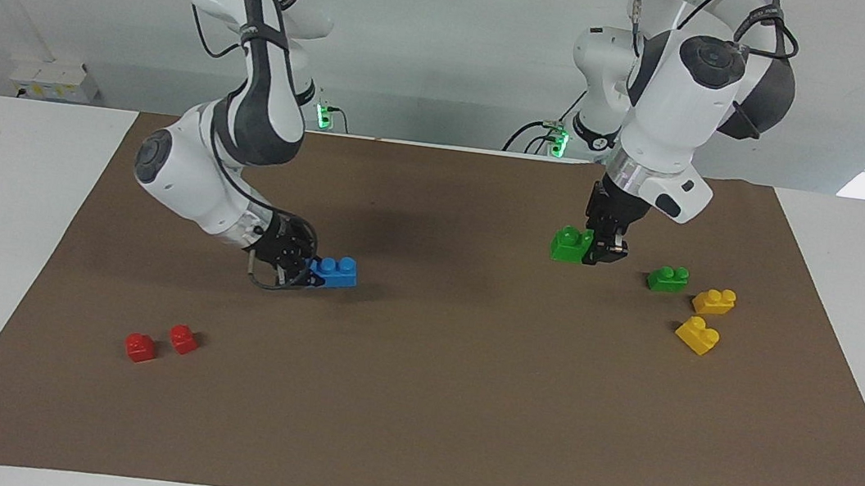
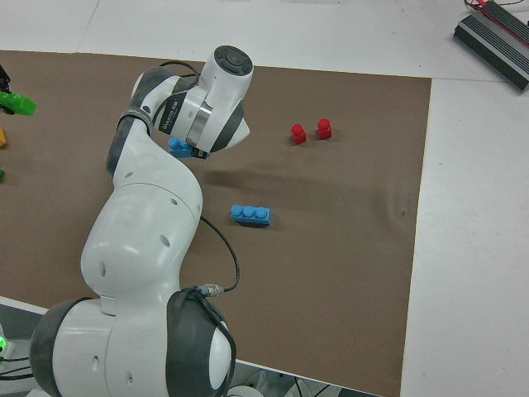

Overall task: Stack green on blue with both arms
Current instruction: 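Lift the green brick with the left gripper while the right gripper carries the blue brick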

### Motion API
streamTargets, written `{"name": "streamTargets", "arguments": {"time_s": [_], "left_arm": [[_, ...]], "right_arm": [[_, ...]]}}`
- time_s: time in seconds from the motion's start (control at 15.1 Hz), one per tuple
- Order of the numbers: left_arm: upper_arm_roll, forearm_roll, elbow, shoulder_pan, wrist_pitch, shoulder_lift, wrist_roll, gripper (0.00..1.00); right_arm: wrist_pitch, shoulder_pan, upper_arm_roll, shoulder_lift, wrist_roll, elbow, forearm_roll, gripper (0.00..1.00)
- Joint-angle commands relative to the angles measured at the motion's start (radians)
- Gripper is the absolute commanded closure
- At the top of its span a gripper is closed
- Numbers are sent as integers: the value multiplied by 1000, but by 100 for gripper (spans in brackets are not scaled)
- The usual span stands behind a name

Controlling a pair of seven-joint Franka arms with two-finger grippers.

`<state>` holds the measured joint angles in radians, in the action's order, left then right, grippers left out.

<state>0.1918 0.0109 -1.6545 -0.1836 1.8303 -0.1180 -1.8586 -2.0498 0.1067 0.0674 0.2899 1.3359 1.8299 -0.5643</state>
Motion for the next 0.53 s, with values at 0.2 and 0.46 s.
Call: {"name": "streamTargets", "arguments": {"time_s": [0.2,0.46], "left_arm": [[-2,-8,1,-7,-23,11,-24,100],[-3,-8,-13,-7,-8,18,-53,100]], "right_arm": [[-199,129,-3,-2,141,57,-26,100],[-352,221,-3,31,169,84,-112,100]]}}
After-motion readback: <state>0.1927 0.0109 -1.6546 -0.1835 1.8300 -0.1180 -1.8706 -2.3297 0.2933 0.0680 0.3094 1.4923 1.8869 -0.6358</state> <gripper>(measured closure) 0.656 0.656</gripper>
